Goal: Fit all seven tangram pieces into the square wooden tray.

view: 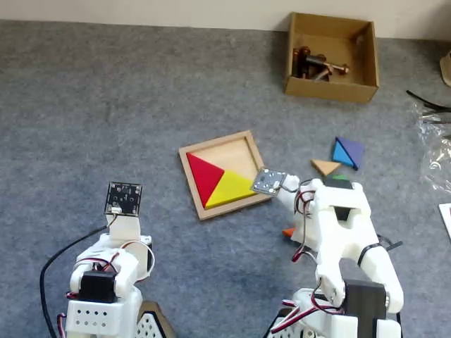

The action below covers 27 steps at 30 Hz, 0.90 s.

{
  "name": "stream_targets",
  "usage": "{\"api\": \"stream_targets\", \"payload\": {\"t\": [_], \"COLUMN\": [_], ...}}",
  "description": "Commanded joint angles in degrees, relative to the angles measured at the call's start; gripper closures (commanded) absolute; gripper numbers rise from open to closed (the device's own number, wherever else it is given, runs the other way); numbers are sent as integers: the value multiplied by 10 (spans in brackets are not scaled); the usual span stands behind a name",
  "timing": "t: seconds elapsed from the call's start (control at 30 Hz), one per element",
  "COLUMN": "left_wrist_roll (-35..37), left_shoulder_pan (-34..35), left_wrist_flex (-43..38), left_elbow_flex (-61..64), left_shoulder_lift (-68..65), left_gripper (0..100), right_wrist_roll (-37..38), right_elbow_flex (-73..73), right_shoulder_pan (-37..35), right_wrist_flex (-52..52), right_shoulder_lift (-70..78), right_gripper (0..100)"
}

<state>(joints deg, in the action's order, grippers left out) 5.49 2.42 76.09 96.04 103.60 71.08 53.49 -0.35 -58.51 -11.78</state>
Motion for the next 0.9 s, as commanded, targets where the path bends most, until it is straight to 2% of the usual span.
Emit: {"api": "stream_targets", "payload": {"t": [0.0, 0.23, 0.43, 0.67, 0.87], "left_wrist_roll": [4, 4, 4, 4, 4], "left_shoulder_pan": [-9, -9, -9, -9, -9], "left_wrist_flex": [-2, -2, -2, -2, -2], "left_elbow_flex": [11, 11, 11, 11, 11], "left_shoulder_lift": [4, 4, 4, 4, 4], "left_gripper": [995, 995, 995, 995, 995], "right_wrist_roll": [10, -1, -98, -147, -188], "right_elbow_flex": [-4, -47, -121, -205, -259], "right_shoulder_pan": [-11, -10, -14, -90, -138], "right_wrist_flex": [-18, -22, -22, -112, -120], "right_shoulder_lift": [2, 2, 2, 2, 3], "right_gripper": [971, 971, 971, 971, 971]}}
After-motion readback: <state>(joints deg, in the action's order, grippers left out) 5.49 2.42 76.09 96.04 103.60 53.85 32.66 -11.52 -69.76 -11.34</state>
